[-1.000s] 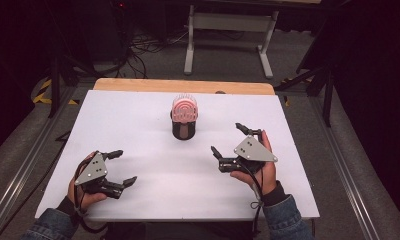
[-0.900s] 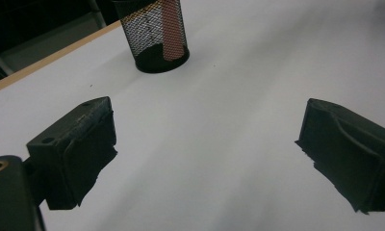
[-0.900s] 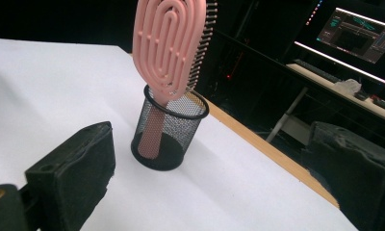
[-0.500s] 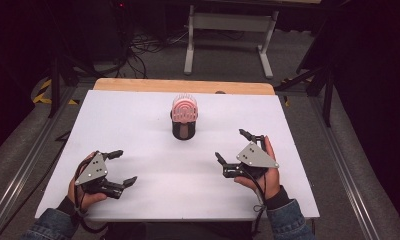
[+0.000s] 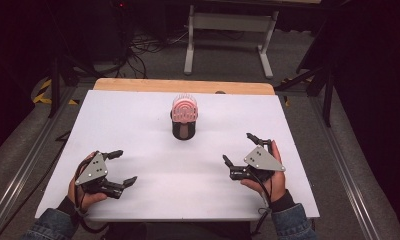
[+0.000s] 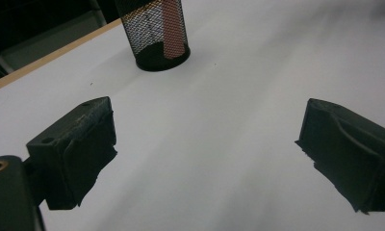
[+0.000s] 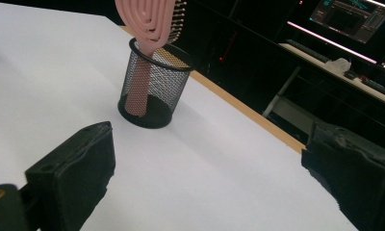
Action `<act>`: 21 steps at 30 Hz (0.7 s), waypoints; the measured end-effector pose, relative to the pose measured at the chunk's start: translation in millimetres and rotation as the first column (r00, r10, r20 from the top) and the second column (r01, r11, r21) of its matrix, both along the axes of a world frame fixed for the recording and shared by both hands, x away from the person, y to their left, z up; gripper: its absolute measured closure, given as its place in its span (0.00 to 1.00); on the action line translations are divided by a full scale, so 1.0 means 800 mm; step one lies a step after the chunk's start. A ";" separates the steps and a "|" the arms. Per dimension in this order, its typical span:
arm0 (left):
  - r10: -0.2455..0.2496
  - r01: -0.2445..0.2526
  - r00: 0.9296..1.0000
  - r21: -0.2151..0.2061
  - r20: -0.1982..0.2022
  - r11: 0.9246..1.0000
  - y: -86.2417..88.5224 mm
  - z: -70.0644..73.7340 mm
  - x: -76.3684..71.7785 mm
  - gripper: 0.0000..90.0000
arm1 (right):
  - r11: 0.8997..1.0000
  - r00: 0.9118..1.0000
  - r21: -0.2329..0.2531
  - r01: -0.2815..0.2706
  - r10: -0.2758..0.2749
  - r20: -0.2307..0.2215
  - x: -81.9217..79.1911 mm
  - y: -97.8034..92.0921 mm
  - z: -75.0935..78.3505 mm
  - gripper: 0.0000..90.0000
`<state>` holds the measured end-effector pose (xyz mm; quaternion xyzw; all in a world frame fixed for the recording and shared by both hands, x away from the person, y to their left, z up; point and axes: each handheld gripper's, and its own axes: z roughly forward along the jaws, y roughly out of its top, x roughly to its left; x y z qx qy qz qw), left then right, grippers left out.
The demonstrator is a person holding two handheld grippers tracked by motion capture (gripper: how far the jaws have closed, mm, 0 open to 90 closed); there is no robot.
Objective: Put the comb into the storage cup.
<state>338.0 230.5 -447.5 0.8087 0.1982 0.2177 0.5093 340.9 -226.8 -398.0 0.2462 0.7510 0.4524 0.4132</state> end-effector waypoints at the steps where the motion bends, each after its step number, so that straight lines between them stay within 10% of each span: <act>1: 0.000 0.000 1.000 0.000 0.000 1.000 0.000 0.000 0.000 0.08 | 1.000 1.000 -0.004 0.006 -0.006 0.001 0.000 -0.002 -0.001 0.05; 21: 0.003 -0.003 1.000 -0.003 -0.001 1.000 0.000 0.000 -0.001 0.08 | 0.999 0.999 0.013 0.040 -0.040 -0.035 -0.001 -0.036 -0.026 0.04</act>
